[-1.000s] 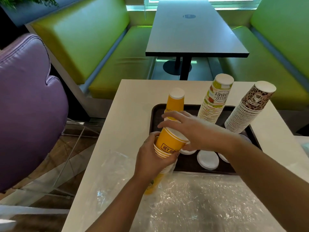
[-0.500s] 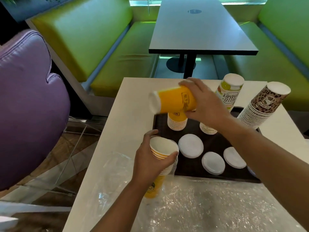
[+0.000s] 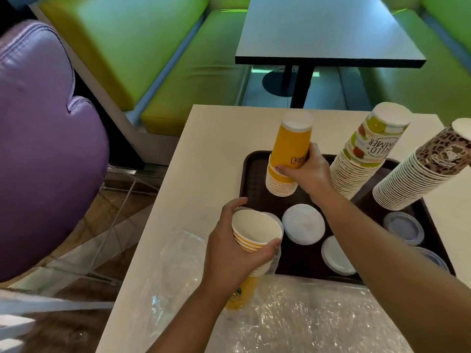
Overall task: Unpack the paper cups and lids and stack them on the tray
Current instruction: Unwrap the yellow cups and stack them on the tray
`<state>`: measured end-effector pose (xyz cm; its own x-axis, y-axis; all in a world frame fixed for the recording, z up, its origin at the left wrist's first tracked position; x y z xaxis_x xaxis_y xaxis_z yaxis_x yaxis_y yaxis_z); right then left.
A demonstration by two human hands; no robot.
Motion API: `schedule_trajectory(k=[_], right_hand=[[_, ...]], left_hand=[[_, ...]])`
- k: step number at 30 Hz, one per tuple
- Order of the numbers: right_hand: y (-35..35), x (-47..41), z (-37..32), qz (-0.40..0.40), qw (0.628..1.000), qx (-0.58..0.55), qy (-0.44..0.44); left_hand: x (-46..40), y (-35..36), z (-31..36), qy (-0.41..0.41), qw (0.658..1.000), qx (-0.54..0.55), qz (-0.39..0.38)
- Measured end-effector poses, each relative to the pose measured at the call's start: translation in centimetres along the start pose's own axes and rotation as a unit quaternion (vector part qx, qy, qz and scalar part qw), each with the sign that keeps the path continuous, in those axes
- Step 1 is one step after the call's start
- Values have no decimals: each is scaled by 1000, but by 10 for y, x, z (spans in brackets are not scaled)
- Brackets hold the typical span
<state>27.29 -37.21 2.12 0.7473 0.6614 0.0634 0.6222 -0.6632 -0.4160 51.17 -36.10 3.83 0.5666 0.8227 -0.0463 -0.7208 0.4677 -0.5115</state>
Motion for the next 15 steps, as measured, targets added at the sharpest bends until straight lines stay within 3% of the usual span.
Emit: schedule_trajectory(k=[11,14,15], right_hand=[[15,10,14,56,997,41,-23],[3,40,0,130,986,13,-102],[-1,54,-6,122,983,-18,-134]], left_hand=[[0,0,4,3,1000,12,3],[3,-1,5,12,1000,5,0],[5,-2,6,17,1000,4,-1]])
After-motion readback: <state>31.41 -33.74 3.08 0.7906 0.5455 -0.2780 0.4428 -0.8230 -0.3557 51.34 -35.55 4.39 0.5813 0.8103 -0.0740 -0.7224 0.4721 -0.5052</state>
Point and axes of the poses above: each hand's wrist, its own x-axis away from the middle knuckle, its own y-axis out of the palm, z = x × y, the point moved 1 cm from there along -x, towards the middle knuckle, and after that the axes turned 5 degrees about -x, right-handed, at the moved point
